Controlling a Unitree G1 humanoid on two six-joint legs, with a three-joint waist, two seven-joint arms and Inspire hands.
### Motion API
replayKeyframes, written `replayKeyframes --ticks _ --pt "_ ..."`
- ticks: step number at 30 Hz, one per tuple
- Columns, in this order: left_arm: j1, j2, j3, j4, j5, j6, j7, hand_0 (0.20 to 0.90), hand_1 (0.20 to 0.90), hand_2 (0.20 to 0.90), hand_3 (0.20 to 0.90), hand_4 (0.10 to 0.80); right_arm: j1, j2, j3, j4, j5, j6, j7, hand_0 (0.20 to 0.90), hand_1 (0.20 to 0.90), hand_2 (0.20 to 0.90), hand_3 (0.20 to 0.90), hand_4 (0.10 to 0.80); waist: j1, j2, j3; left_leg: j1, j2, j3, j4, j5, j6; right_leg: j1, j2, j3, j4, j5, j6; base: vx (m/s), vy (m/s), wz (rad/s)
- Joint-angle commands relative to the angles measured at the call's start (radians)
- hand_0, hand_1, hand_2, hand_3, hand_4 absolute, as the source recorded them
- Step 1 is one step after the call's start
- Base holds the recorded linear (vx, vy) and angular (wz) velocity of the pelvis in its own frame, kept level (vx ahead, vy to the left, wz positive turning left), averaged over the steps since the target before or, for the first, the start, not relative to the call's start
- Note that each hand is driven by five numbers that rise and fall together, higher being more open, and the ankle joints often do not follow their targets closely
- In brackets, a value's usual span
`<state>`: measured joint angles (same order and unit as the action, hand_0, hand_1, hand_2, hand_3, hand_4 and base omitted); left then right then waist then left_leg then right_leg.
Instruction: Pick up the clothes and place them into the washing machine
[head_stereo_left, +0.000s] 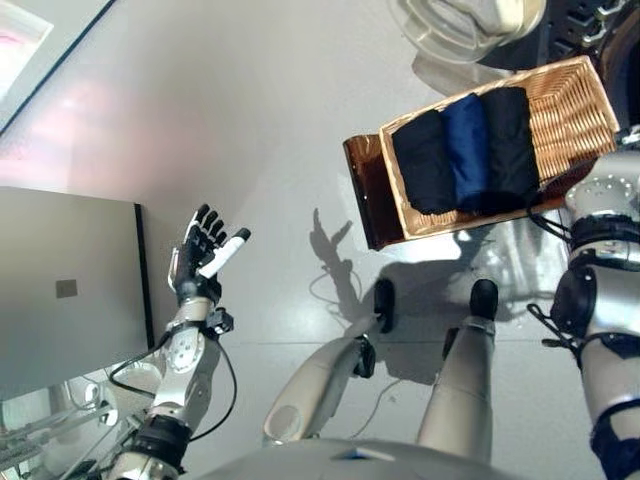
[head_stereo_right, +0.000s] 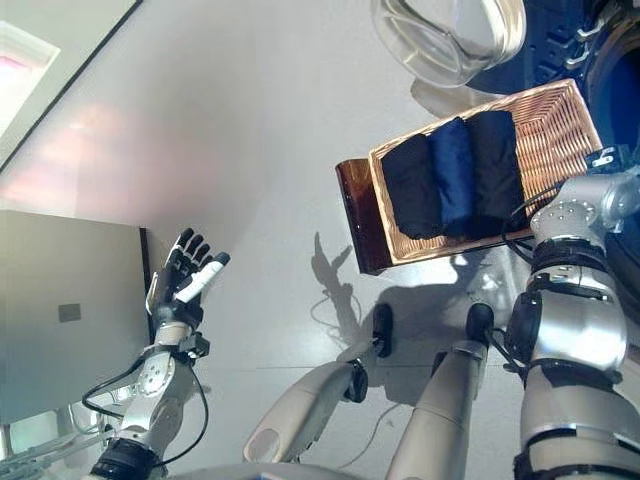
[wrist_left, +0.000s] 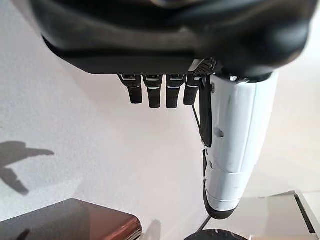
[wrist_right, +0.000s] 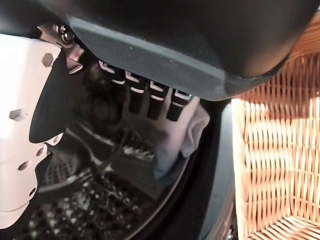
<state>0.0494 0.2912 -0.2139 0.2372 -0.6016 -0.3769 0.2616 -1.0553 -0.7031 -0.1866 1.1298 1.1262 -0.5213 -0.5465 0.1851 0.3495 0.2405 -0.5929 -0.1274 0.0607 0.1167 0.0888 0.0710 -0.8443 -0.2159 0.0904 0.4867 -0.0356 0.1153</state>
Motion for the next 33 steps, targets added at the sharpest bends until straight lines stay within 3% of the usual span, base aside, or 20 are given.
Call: replayKeyframes --ticks 1,5,10,11,14,15,20,27,33 --pt "-0.007 0.019 0.053 -0.041 -0.002 -0.07 0.021 0.9 0.9 0.9 0.9 0.8 -0.026 -0.087 0.118 -0.041 -0.061 -0.022 0.044 0.9 0.9 0.9 0.9 0.8 0.009 0.029 -0.049 -0.014 -0.002 -0.036 0.041 -0.084 -0.064 0.119 0.02 -0.053 -0.067 -0.04 -0.061 0.025 0.011 -0.09" --pt "-0.013 0.01 0.043 -0.039 -0.001 -0.065 0.01 0.9 0.9 0.9 0.9 0.8 0.04 -0.001 0.145 0.038 -0.073 0.03 0.098 0.9 0.9 0.9 0.9 0.8 0.004 0.019 -0.045 -0.004 0.012 -0.034 0.046 -0.084 -0.063 0.141 0.027 -0.057 -0.082 -0.033 -0.059 0.009 -0.037 -0.05" --pt "-0.022 -0.02 0.047 -0.008 0.01 -0.056 -0.001 0.9 0.9 0.9 0.9 0.8 0.187 0.135 0.208 0.084 -0.163 0.121 0.156 0.9 0.9 0.9 0.9 0.8 -0.02 -0.027 -0.036 0.024 0.029 -0.037 0.03 -0.075 -0.069 0.191 0.041 -0.084 -0.134 -0.007 -0.061 0.0 -0.052 -0.05" --pt "-0.022 -0.02 0.047 -0.008 0.01 -0.056 -0.001 0.9 0.9 0.9 0.9 0.8 0.187 0.135 0.208 0.084 -0.163 0.121 0.156 0.9 0.9 0.9 0.9 0.8 -0.02 -0.027 -0.036 0.024 0.029 -0.037 0.03 -0.075 -0.069 0.191 0.041 -0.084 -0.134 -0.007 -0.061 -0.027 -0.071 0.04" --pt "-0.015 -0.012 0.091 -0.013 0.021 -0.049 -0.01 0.9 0.9 0.9 0.9 0.8 0.223 0.132 0.364 0.144 -0.474 0.252 0.127 0.9 0.9 0.9 0.9 0.8 -0.027 -0.086 -0.025 0.046 0.04 -0.046 -0.011 -0.046 -0.079 0.243 0.051 -0.116 -0.224 0.04 -0.056 -0.042 -0.092 -0.02" --pt "-0.015 -0.012 0.092 -0.014 0.021 -0.048 -0.01 0.9 0.9 0.9 0.9 0.8 0.222 0.132 0.364 0.144 -0.475 0.252 0.126 0.9 0.9 0.9 0.9 0.8 -0.029 -0.085 -0.023 0.048 0.04 -0.047 -0.012 -0.045 -0.079 0.246 0.051 -0.118 -0.227 0.041 -0.056 -0.029 -0.084 0.02" --pt "0.005 -0.014 0.131 -0.05 0.032 -0.046 -0.017 0.9 0.9 0.9 0.9 0.8 0.211 0.13 0.553 0.166 -0.83 0.366 0.095 0.9 0.9 0.9 0.9 0.8 -0.034 -0.15 -0.007 0.035 0.052 -0.064 -0.012 -0.03 -0.079 0.257 0.067 -0.137 -0.256 0.063 -0.059 -0.019 -0.058 0.06" --pt "0.024 -0.009 0.142 -0.122 0.023 -0.039 -0.031 0.9 0.9 0.9 0.9 0.8 0.071 0.113 0.662 0.311 -0.967 0.446 0.078 0.9 0.9 0.9 0.9 0.8 -0.024 -0.185 0.013 -0.012 0.061 -0.077 0.017 -0.029 -0.077 0.23 0.072 -0.147 -0.242 0.065 -0.064 -0.025 -0.011 0.07" --pt "0.013 -0.005 0.154 -0.202 0.03 -0.041 -0.025 0.9 0.9 0.9 0.9 0.8 -0.027 0.121 0.695 0.404 -0.967 0.474 0.08 0.9 0.9 0.9 0.9 0.8 -0.005 -0.196 0.034 -0.036 0.061 -0.086 0.026 -0.026 -0.079 0.208 0.071 -0.157 -0.23 0.06 -0.067 -0.005 0.008 0.05"
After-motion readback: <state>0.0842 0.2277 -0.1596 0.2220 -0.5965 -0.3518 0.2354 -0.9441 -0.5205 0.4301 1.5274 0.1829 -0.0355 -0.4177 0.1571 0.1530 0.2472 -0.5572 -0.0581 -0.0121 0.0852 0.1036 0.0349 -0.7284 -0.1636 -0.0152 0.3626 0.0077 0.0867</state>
